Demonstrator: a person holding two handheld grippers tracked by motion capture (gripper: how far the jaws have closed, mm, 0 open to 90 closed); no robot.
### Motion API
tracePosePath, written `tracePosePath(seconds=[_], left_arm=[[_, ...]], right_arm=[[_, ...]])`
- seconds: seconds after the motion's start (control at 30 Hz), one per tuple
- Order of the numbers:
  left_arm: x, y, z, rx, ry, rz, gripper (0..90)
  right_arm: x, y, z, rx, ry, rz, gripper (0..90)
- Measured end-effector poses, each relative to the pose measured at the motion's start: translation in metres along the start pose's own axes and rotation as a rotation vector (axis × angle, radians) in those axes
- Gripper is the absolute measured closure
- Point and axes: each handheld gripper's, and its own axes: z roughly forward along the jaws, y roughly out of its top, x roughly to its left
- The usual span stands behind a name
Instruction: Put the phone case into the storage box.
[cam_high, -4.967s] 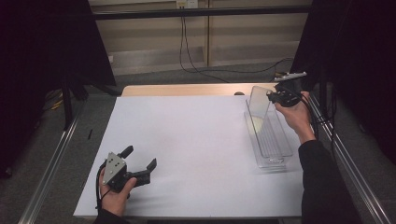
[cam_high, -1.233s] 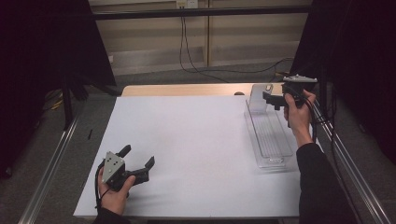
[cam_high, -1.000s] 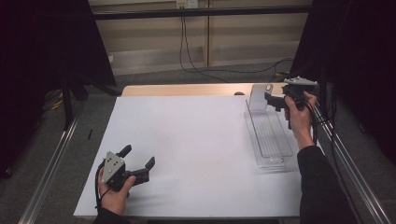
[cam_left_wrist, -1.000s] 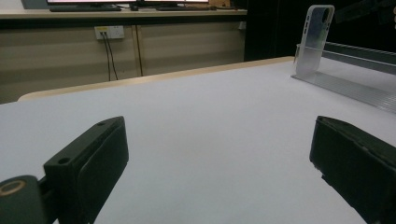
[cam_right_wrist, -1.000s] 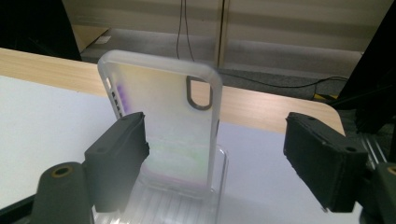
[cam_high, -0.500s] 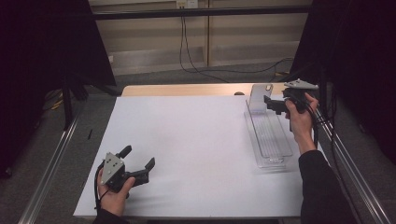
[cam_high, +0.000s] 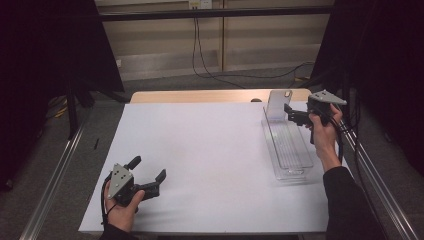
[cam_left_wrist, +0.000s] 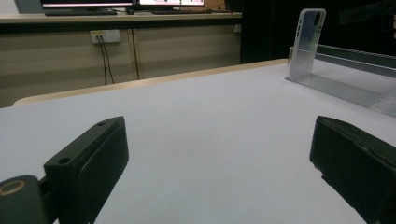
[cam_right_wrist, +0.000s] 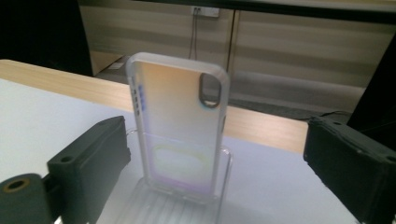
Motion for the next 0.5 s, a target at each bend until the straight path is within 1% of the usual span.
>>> tracePosePath(seconds=[0.07,0.13,0.17,0.23,0.27,0.3,0.4,0.43,0.5], left_arm=[[0.0,0.0,0.0,-0.003,0.003,-0.001,4.5],[0.0,0.0,-0.001,-0.003,0.004,0.0,4.5],[0.0,0.0,0.0,-0.003,0.005,-0.001,4.5],[0.0,0.0,-0.001,-0.005,0.003,-0.001,4.5],[0.0,0.0,-0.001,-0.007,0.002,-0.003,4.4],[0.0,0.001,-0.001,-0.008,0.0,-0.007,4.3],[-0.001,0.001,-0.001,-0.014,-0.005,-0.002,4.3],[-0.002,0.001,-0.002,-0.012,-0.007,-0.002,4.2],[-0.002,0.001,-0.002,-0.013,-0.009,-0.001,4.2]], right_arm=[[0.001,-0.002,-0.001,0.004,0.009,-0.016,4.2],[0.002,-0.004,-0.002,0.0,0.006,-0.007,4.9],[0.002,-0.005,-0.004,0.0,0.014,-0.008,4.7],[0.002,-0.005,-0.006,-0.005,0.004,0.0,4.5],[0.002,-0.005,-0.008,-0.019,0.006,0.005,5.4],[0.001,-0.005,-0.01,-0.023,0.007,0.004,5.2],[0.001,-0.004,-0.015,-0.035,0.005,0.009,4.6],[0.001,-0.004,-0.017,-0.042,0.011,0.015,4.6],[0.001,-0.004,-0.02,-0.048,0.02,0.005,4.6]])
